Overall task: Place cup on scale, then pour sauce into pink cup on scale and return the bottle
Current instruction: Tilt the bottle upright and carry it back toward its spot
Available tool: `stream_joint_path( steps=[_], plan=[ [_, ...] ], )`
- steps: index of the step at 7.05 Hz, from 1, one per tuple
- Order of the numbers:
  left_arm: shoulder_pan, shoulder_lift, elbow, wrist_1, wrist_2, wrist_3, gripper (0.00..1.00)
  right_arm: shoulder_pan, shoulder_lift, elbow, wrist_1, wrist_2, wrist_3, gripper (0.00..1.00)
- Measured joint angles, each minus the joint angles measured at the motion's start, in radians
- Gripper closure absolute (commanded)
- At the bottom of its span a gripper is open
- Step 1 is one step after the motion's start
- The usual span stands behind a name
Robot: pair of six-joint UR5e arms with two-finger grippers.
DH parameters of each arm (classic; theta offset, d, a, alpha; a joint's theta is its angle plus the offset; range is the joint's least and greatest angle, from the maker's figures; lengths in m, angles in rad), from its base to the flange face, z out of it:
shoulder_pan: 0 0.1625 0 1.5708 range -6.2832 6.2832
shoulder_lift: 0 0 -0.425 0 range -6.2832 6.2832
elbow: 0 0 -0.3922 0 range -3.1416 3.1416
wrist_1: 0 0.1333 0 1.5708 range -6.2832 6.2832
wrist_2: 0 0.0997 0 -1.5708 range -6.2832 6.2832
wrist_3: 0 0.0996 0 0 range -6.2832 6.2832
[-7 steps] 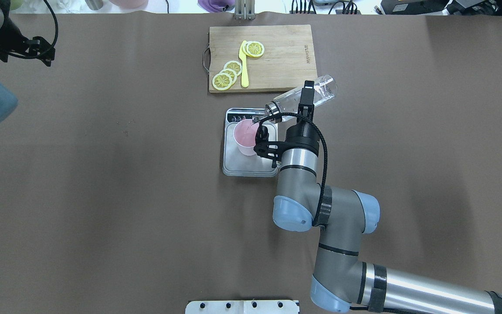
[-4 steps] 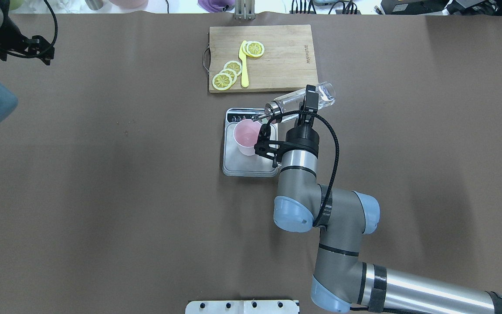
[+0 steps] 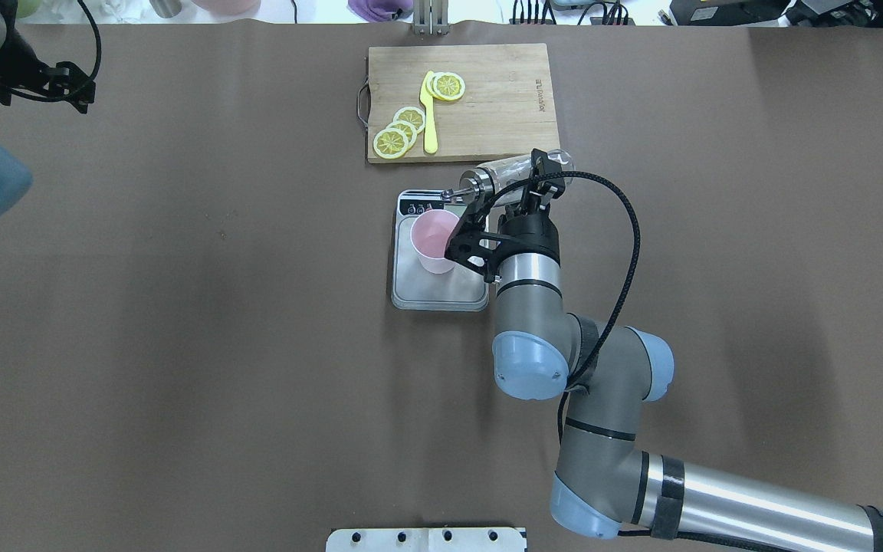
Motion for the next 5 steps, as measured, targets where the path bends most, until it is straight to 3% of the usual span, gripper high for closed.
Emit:
stream_joint_path(
  steps=[5],
  plan=[
    [0.000, -0.008, -0.007, 0.002, 0.002, -0.003, 0.01, 0.092, -0.077, 0.056, 0.138, 0.165, 0.083, 1.00]
  ],
)
